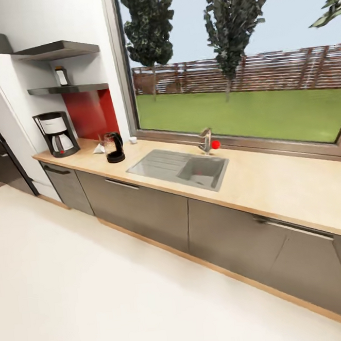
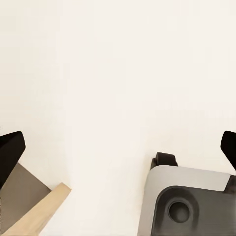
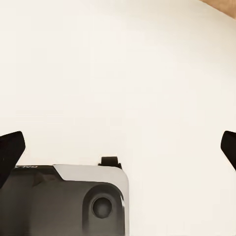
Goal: Set up a coffee station on the kitchen countertop: keep the coffee maker on the countertop, move the bottle of coffee from the kitchen shelf to the counter next to the coffee maker, place a paper coffee filter on top of the coffee maker, put the saucer next to the coffee maker with the coffee cup on the saucer, and place the electric kettle next to the coffee maker.
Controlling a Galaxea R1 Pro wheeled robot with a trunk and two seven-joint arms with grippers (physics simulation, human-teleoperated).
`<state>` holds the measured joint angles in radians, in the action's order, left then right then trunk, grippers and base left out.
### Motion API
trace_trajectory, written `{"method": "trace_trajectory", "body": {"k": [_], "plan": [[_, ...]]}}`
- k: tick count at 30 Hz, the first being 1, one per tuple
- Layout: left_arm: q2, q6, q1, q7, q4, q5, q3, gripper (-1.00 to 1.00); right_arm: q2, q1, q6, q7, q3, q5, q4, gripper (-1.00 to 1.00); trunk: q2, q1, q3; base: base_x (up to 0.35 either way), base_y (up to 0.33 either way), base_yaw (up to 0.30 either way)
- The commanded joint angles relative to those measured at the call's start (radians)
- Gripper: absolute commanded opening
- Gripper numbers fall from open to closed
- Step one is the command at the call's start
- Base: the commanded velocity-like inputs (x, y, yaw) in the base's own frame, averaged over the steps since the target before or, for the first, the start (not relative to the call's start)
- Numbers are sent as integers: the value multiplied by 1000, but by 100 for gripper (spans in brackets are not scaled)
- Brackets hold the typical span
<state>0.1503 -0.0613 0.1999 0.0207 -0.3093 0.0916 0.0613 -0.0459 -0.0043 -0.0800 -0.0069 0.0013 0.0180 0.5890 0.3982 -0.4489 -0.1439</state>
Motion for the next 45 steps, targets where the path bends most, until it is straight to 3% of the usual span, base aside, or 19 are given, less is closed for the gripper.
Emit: {"method": "trace_trajectory", "body": {"k": [1,45], "plan": [[0,-3,1,1,1,10,-2,100,0,0,-3,-1,0,2,0,100,2,-1,-2,338,68,279],[6,-5,1,1,1,10,-2,100,0,0,-3,0,2,0,0,100,2,-1,-2,317,123,279]]}}
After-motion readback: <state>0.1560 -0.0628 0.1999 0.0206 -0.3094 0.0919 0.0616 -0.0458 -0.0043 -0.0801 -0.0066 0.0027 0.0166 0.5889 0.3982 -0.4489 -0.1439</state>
